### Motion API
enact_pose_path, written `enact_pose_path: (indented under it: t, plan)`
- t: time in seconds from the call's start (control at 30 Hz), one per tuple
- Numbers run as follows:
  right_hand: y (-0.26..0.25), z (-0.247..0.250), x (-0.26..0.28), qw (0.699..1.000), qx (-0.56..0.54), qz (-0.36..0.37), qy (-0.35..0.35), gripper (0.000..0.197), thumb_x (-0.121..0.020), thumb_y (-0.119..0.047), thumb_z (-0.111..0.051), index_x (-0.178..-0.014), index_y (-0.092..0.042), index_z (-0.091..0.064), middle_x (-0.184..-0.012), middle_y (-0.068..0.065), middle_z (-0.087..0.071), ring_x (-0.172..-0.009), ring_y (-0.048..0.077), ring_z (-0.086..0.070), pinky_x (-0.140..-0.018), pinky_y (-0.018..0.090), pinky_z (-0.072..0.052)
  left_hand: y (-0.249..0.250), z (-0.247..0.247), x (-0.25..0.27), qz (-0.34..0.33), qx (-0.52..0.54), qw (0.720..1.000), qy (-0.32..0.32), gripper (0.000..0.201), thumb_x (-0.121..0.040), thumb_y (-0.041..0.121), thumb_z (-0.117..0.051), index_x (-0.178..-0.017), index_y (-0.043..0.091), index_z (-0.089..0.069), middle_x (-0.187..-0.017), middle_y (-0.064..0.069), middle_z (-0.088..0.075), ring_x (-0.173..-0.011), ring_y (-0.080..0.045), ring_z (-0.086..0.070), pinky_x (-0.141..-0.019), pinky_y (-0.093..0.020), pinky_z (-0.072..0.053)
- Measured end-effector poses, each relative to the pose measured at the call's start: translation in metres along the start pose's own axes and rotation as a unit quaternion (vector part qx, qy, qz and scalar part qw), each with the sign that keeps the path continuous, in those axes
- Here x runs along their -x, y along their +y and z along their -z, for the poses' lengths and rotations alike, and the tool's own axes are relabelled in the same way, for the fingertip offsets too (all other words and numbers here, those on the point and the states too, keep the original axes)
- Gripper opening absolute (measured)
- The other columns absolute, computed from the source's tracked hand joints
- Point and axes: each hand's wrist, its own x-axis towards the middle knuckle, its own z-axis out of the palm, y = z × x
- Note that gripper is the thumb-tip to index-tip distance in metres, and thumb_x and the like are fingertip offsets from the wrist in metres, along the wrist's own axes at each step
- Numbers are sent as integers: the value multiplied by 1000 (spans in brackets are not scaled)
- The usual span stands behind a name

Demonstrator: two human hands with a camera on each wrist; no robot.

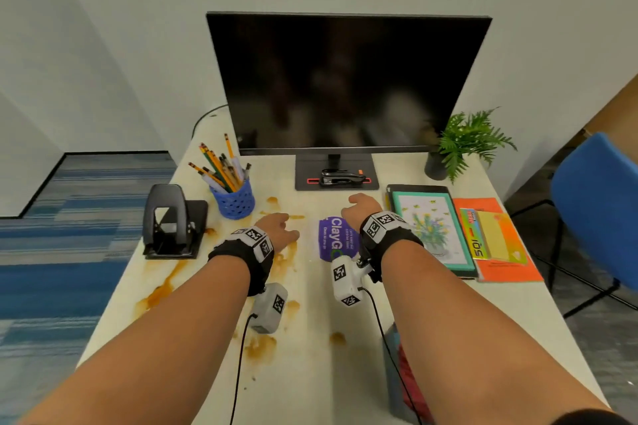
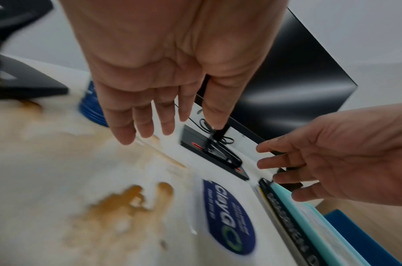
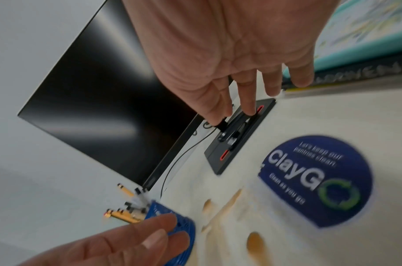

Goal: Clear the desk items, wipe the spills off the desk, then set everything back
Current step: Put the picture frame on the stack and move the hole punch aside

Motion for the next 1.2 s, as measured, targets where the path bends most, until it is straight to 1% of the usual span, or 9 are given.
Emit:
enact_pose_path:
  t: [0.17, 0.27, 0.4, 0.47, 0.6, 0.73, 0.8, 1.0, 1.2]
  plan:
    - [-49, -49, 1, 1000, -9, 27, -5, 53, -87, -26, -52, -139, -25, -46, -142, 6, -48, -124, 29, -52, -106, 36, -42, -49, 42, -7, 27, 1, 1000, 1, 68, -95, 34, -52, -151, 10, -19, -154, -9, -30, -139, -26, -36, -108, -32, -35]
    - [-76, -70, 3, 998, -4, 61, -7, 45, -92, -26, -50, -137, -25, -49, -140, 4, -51, -122, 26, -53, -101, 33, -42, -72, 61, -14, 34, -21, 999, 32, 66, -95, 36, -51, -148, 8, -26, -150, -13, -35, -133, -30, -41, -105, -36, -38]
    - [-107, -97, -3, 996, 2, 94, -5, 36, -95, -23, -47, -130, -20, -56, -135, 6, -56, -121, 25, -54, -100, 30, -41, -98, 80, -26, 30, 36, 997, 62, 57, -94, 26, -54, -144, 11, -32, -144, -13, -44, -119, -28, -51, -99, -35, -40]
    - [-120, -107, -5, 994, 2, 111, 2, 35, -96, -20, -45, -130, -20, -58, -133, 5, -58, -119, 25, -55, -99, 29, -42, -107, 86, -35, 37, 65, 995, 70, 63, -94, 25, -55, -147, 8, -27, -146, -14, -41, -122, -28, -49, -104, -37, -39]
    - [-139, -124, -8, 989, -5, 148, -10, 41, -98, -17, -43, -136, -27, -51, -133, 5, -58, -117, 25, -57, -98, 29, -44, -122, 92, -52, 49, 109, 990, 74, 84, -89, 31, -61, -152, 11, -9, -153, -11, -32, -137, -29, -39, -108, -38, -39]
    - [-150, -138, -12, 987, 11, 155, -37, 49, -99, -15, -40, -145, -30, -41, -138, 8, -54, -117, 29, -58, -101, 35, -47, -124, 94, -61, 16, 136, 987, 87, 83, -87, 20, -63, -151, 12, -10, -149, -13, -36, -131, -32, -45, -101, -38, -42]
    - [-152, -144, -14, 986, 43, 155, -42, 48, -99, -13, -40, -145, -28, -40, -140, 8, -52, -118, 29, -56, -99, 32, -45, -128, 94, -69, -6, 135, 987, 91, 85, -83, 17, -64, -151, 15, -13, -147, -11, -40, -125, -31, -51, -100, -39, -46]
    - [-150, -151, -18, 982, 96, 162, -3, 26, -97, -15, -44, -119, -15, -58, -117, 13, -62, -101, 30, -60, -85, 30, -47, -129, 92, -77, -44, 133, 986, 87, 66, -86, 5, -55, -145, 21, -30, -130, -7, -55, -113, -26, -57, -82, -26, -40]
    - [-139, -133, -16, 980, 103, 170, 31, 16, -95, -15, -49, -107, -9, -58, -111, 16, -64, -97, 31, -61, -72, 25, -41, -109, 87, -74, -72, 169, 980, 75, 73, -84, -3, -52, -146, 27, -29, -141, -4, -48, -123, -29, -54, -100, -37, -45]
